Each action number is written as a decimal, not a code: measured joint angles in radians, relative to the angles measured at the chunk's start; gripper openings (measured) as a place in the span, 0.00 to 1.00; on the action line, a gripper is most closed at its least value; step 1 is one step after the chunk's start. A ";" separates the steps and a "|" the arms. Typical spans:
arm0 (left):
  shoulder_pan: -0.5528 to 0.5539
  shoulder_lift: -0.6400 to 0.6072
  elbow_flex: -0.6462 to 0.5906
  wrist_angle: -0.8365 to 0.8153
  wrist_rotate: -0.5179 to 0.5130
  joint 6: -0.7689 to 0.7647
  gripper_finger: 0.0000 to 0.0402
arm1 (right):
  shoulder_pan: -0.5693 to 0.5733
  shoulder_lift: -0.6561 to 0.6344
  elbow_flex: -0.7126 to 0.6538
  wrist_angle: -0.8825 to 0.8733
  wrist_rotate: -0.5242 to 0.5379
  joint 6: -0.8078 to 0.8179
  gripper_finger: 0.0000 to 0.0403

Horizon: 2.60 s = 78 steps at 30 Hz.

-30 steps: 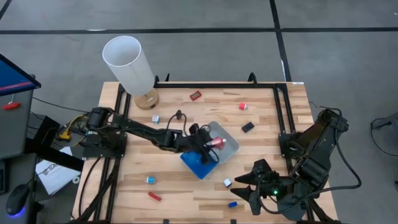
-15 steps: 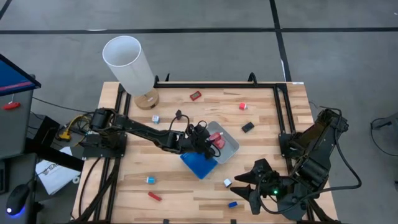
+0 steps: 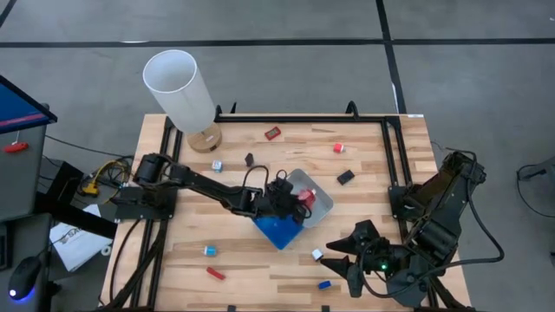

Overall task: Pick & Place Office items
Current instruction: Put the red charger adapter into the gray bin, then put the bottom blue charger adapter into the gray bin

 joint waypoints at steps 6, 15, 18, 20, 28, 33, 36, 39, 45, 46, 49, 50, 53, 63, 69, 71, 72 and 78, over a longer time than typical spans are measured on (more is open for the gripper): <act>0.005 0.033 0.000 0.050 0.026 -0.122 0.29 | 0.010 0.000 0.000 0.012 0.003 0.004 0.60; 0.027 0.034 0.000 0.054 0.051 -0.174 0.30 | 0.028 0.000 0.000 0.020 0.026 0.007 0.60; 0.030 0.034 0.000 0.045 0.050 -0.175 0.30 | 0.028 0.000 0.000 0.019 0.026 0.007 0.60; 0.034 0.034 0.000 0.050 0.041 -0.175 0.30 | 0.027 0.000 0.000 0.019 0.026 0.005 0.60; 0.034 0.034 0.000 0.050 0.039 -0.175 0.34 | 0.028 0.000 0.000 0.019 0.026 0.000 0.60; 0.039 0.034 0.000 0.055 0.014 -0.175 0.35 | 0.028 0.000 0.000 0.019 0.026 0.000 0.60; 0.041 0.034 0.000 0.066 0.013 -0.175 0.34 | 0.028 0.000 0.000 0.019 0.026 0.000 0.60; 0.047 0.034 0.000 0.100 0.003 -0.163 0.34 | 0.028 0.000 0.000 0.019 0.026 0.000 0.60; 0.058 0.030 0.000 0.174 -0.002 -0.142 0.35 | 0.028 0.000 0.000 0.019 0.026 0.000 0.59; 0.059 0.027 0.000 0.176 -0.001 -0.130 0.35 | 0.028 0.000 0.000 0.019 0.026 0.000 0.59; 0.059 0.001 0.000 0.182 0.027 -0.050 0.36 | 0.028 0.000 0.000 0.019 0.026 0.000 0.59; 0.059 -0.013 0.000 0.185 0.040 -0.014 0.36 | 0.028 0.000 0.000 0.019 0.026 0.000 0.59; 0.054 -0.066 0.000 0.182 0.088 0.124 0.36 | 0.028 0.000 0.000 0.019 0.026 -0.001 0.59; -0.002 -0.356 -0.016 -0.021 0.335 0.572 0.36 | 0.028 0.000 0.001 0.020 0.025 -0.020 0.59; -0.123 -0.518 -0.072 -0.263 0.455 0.661 0.36 | 0.022 0.000 0.001 0.021 0.018 -0.054 0.59; -0.195 -0.561 -0.116 -0.280 0.459 0.659 0.36 | 0.014 0.000 0.001 0.019 0.018 -0.060 0.59; -0.232 -0.580 -0.140 -0.285 0.454 0.645 0.36 | 0.010 0.000 0.001 0.019 0.018 -0.068 0.59; -0.467 -0.626 -0.253 -0.287 0.309 0.444 0.36 | -0.024 0.000 0.001 0.035 -0.020 -0.099 0.59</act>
